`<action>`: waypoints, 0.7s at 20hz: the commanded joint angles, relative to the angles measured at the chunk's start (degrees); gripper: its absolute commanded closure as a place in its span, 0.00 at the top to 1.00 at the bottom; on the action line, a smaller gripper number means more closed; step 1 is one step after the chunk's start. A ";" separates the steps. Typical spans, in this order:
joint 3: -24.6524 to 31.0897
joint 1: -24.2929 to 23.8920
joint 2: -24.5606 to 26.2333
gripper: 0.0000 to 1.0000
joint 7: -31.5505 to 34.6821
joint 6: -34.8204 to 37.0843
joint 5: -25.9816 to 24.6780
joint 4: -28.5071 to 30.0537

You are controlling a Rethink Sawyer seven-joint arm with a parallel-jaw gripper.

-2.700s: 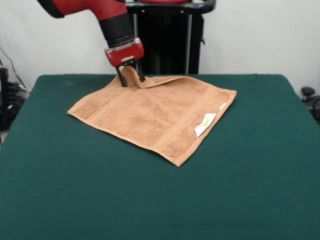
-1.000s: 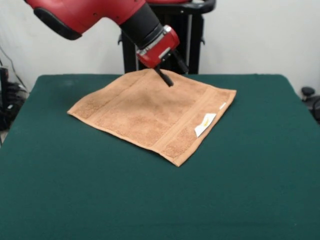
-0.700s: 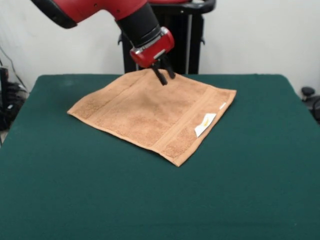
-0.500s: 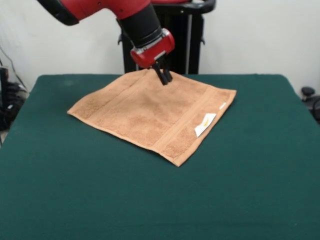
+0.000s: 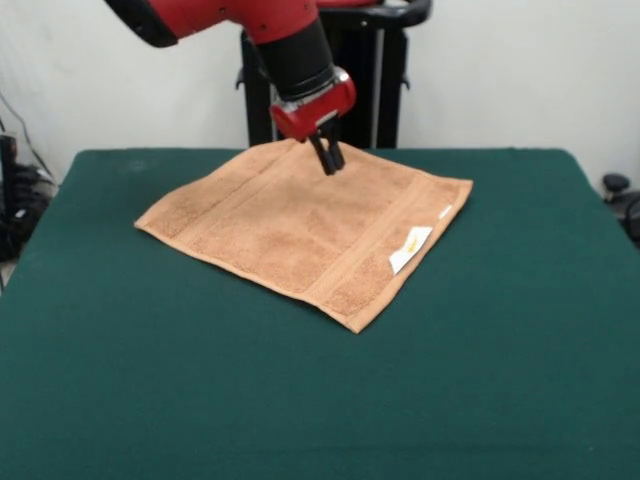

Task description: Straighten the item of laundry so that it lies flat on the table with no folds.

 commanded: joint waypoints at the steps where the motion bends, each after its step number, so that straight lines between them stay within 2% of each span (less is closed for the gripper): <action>1: -12.56 9.23 -2.22 0.00 17.52 -4.99 0.71 -7.82; 10: -26.59 21.44 -3.27 0.00 23.21 -5.39 8.96 -10.34; 14: -31.07 25.25 -1.04 0.00 24.38 -6.90 12.33 -12.10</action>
